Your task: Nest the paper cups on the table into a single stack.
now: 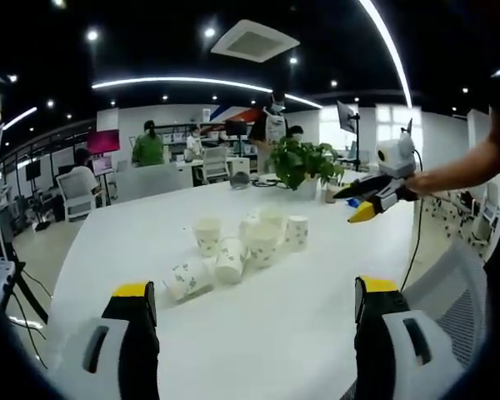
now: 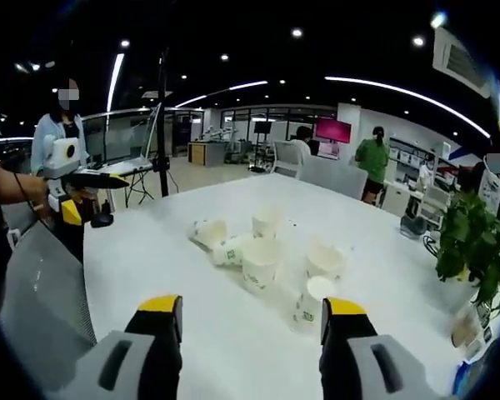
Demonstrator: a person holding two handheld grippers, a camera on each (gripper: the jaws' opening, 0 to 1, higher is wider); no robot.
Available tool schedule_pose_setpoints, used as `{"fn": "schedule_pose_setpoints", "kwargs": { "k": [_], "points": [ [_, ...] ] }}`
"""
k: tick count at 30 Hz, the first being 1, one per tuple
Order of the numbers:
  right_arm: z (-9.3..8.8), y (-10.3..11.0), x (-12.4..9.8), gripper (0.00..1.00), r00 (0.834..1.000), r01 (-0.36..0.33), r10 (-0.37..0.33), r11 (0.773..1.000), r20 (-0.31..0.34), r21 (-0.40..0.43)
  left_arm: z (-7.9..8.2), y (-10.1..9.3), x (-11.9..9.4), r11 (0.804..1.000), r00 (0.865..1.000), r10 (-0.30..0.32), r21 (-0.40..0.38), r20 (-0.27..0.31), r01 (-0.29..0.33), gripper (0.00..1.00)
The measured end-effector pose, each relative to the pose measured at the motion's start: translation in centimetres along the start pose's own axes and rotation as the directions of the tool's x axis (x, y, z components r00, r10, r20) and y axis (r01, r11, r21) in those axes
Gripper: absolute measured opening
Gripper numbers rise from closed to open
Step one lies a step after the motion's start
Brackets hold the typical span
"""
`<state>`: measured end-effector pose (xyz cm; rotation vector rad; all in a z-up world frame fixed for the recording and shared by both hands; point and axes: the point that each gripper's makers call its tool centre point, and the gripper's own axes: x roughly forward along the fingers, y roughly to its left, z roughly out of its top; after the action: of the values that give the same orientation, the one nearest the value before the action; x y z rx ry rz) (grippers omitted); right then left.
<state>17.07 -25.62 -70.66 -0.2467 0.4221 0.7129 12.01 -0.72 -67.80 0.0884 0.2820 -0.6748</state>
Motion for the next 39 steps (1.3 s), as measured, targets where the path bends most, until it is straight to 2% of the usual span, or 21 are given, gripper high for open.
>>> {"fn": "schedule_pose_setpoints", "kwargs": {
  "k": [14, 25, 39],
  "points": [
    [0.6, 0.4, 2.5, 0.61, 0.999, -0.048, 0.047, 0.997, -0.028, -0.053, -0.1, 0.3, 0.5, 1.000, 1.000, -0.001, -0.002, -0.003, 0.001, 0.99],
    [1.0, 0.2, 5.1, 0.53, 0.997, -0.065, 0.062, 0.995, -0.041, -0.080, -0.7, 1.5, 0.9, 1.000, 1.000, 0.007, -0.007, -0.005, -0.007, 0.99],
    [1.1, -0.1, 7.9, 0.46, 0.994, -0.097, 0.091, 0.989, -0.059, -0.113, -0.8, 1.5, 1.0, 1.000, 1.000, 0.012, -0.014, -0.011, -0.012, 0.99]
  ]
}}
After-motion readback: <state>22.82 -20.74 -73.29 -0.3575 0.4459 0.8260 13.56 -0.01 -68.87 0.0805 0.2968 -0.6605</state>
